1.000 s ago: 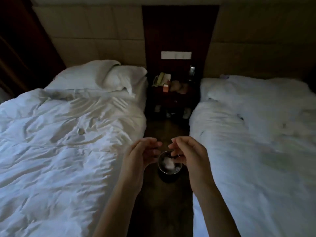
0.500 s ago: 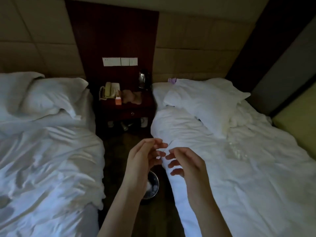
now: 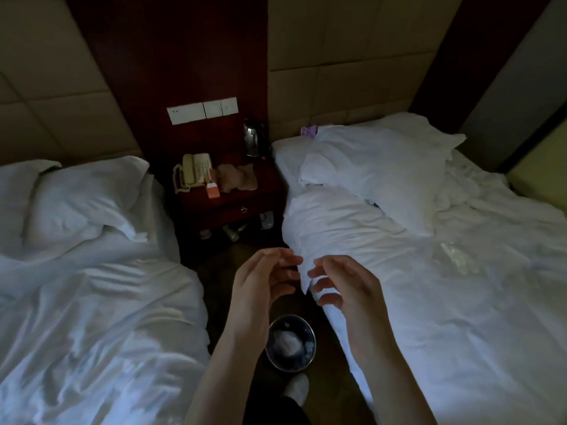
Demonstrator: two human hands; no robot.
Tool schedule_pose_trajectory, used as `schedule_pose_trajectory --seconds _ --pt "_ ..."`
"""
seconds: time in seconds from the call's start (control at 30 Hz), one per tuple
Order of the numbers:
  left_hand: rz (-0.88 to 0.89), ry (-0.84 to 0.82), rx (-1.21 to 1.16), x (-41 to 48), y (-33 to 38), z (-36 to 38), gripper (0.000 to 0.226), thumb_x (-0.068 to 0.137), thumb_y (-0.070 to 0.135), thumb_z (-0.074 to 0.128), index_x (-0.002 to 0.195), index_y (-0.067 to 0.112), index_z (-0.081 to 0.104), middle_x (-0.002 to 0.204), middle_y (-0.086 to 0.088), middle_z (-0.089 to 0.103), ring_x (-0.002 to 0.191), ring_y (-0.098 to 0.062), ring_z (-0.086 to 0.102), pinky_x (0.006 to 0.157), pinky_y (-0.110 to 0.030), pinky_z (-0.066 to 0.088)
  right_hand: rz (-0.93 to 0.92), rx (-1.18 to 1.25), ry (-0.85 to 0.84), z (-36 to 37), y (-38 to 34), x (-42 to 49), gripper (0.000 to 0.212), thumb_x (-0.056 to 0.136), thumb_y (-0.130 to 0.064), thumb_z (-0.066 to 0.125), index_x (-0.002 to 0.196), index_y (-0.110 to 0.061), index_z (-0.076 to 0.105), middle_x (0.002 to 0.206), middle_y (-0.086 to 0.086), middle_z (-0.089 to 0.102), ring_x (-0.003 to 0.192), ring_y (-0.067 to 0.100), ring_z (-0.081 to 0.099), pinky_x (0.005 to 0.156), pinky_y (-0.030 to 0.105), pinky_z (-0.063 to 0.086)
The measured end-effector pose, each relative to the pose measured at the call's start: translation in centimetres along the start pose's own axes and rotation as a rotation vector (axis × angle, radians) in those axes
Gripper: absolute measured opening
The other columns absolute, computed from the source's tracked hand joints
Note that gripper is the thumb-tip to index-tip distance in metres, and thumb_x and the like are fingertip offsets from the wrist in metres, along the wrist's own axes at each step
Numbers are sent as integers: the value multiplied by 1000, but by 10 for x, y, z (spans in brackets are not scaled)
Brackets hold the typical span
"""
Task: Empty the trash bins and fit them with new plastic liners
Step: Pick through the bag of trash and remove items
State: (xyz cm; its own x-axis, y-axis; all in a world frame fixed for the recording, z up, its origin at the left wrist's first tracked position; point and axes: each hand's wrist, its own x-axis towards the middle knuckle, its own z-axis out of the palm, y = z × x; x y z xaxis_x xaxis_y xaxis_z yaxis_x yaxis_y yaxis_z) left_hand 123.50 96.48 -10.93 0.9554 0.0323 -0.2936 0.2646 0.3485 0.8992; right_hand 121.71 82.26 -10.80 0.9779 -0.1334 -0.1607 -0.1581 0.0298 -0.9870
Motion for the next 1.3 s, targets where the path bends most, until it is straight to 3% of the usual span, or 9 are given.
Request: schedule_pose_trajectory --seconds 0.2,0.3,0.4,0.7,0.83,0.9,1.0,1.1,1.3 --pt "38 77 98 70 34 6 27 101 14 46 91 8 71 91 -12 75 69 -15 68 55 -21 52 -2 108 -10 14 -25 87 22 101 -15 50 90 -9 68 83 4 70 72 14 65 63 24 53" --pt "38 78 126 103 42 12 27 101 16 45 96 6 70 94 -14 75 72 -16 68 57 -22 52 32 197 -89 17 -32 126 22 100 -8 45 89 -14 63 87 6 68 69 13 63 57 18 52" --pt "-19 42 197 125 36 29 27 101 16 46 96 7 71 93 -12 75 73 -17 69 58 -23 53 43 229 -28 8 -27 143 24 99 -5 44 88 -16 63 84 2 68 66 9 63 55 17 51" --pt "-145 -330 350 176 8 65 29 100 19 46 92 15 73 96 -8 76 76 -16 69 59 -22 53 52 413 428 -27 9 134 22 98 -5 52 85 -10 68 76 1 74 64 13 66 54 18 53" --pt "-183 -721 466 181 -17 94 26 99 7 45 106 18 67 90 -3 75 72 -6 70 57 -18 53 42 426 713 -29 35 94 21 98 -15 56 84 -14 72 85 8 73 71 17 69 66 30 56" --pt "-206 -918 481 172 -32 97 18 97 18 50 100 19 68 96 -2 75 76 -9 70 59 -20 54 33 418 852 -20 55 67 19 98 -19 57 87 -17 73 89 8 73 77 22 69 73 39 56" --pt "-239 -1141 550 155 -67 66 10 88 23 60 92 22 69 106 -9 72 82 -15 69 64 -26 56 7 389 1021 5 102 26 21 99 -18 56 86 -20 73 90 8 74 72 19 67 62 29 53" --pt "-263 -1081 493 147 -121 1 34 100 13 43 85 19 73 95 -8 75 73 -16 69 58 -21 52 -56 423 1136 39 168 -10 22 97 -13 57 84 -16 74 86 12 74 67 16 64 55 22 49" --pt "-183 -1057 443 136 -220 -175 31 101 10 38 90 10 66 81 -2 75 63 -10 65 54 -18 50 -163 405 1106 148 324 -63 20 97 -12 56 85 -12 72 82 8 73 63 11 64 52 18 48"
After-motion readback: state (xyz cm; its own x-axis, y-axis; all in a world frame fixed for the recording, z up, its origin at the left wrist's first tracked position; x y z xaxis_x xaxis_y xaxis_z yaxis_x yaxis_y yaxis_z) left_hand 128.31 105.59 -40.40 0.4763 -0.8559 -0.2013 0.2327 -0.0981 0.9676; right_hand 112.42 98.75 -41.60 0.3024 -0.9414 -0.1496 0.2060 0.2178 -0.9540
